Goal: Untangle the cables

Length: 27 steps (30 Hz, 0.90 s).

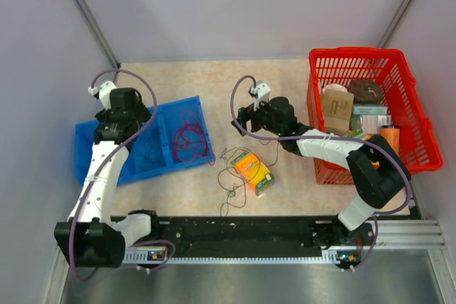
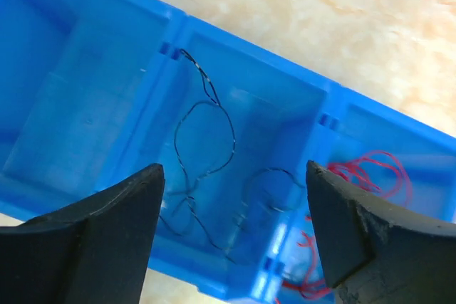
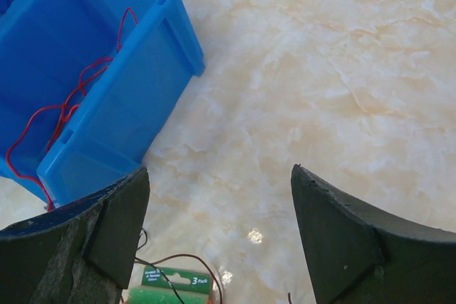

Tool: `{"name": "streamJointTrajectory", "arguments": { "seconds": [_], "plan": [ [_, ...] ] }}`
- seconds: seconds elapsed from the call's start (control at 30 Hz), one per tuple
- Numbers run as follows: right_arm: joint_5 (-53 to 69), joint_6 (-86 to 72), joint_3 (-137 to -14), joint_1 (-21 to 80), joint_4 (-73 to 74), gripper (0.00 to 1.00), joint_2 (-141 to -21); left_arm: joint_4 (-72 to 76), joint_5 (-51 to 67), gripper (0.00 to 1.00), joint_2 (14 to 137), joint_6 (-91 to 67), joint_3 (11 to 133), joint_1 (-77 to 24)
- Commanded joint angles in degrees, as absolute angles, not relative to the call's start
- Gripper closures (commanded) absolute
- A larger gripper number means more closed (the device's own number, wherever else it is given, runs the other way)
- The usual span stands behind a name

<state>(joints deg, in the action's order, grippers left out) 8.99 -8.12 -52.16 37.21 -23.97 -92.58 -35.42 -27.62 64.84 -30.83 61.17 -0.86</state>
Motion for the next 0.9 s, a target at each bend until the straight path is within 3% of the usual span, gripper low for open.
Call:
{"name": "streamJointTrajectory", "arguments": {
  "seconds": [0.0,0.07,0.13,0.3,0.4,0.6,0.87],
  "plan": [
    [8.70,-6.77,-53.79,36.56,-23.65,0.21,-90.88,-34.55,-14.98,0.15,58.37,-31.12,62.15,-0.79],
    [10.10,-5.28,-54.49,36.04,-20.93,0.21,-91.23,-29.90,-3.05,0.15,56.78,-29.89,59.78,-1.49],
    [12.21,-4.05,-55.72,35.60,-17.86,0.21,-92.19,-26.30,7.51,0.27,57.30,-29.88,57.93,-4.11],
    [24.22,-5.71,-59.32,35.07,-10.65,0.22,-96.93,-18.48,10.63,0.42,59.32,-30.41,54.33,-18.17],
    [34.16,-4.66,-62.48,35.07,-5.90,0.31,-100.71,-12.41,17.47,0.49,60.47,-32.77,51.60,-20.39],
    [35.94,-1.41,-67.21,36.12,3.65,0.29,-102.55,-10.81,20.48,0.46,55.83,-32.44,49.48,-20.48],
    [38.23,3.69,-80.06,39.02,21.87,0.41,-112.67,-15.20,14.68,0.42,44.39,-28.83,48.77,-20.39]
  ]
}}
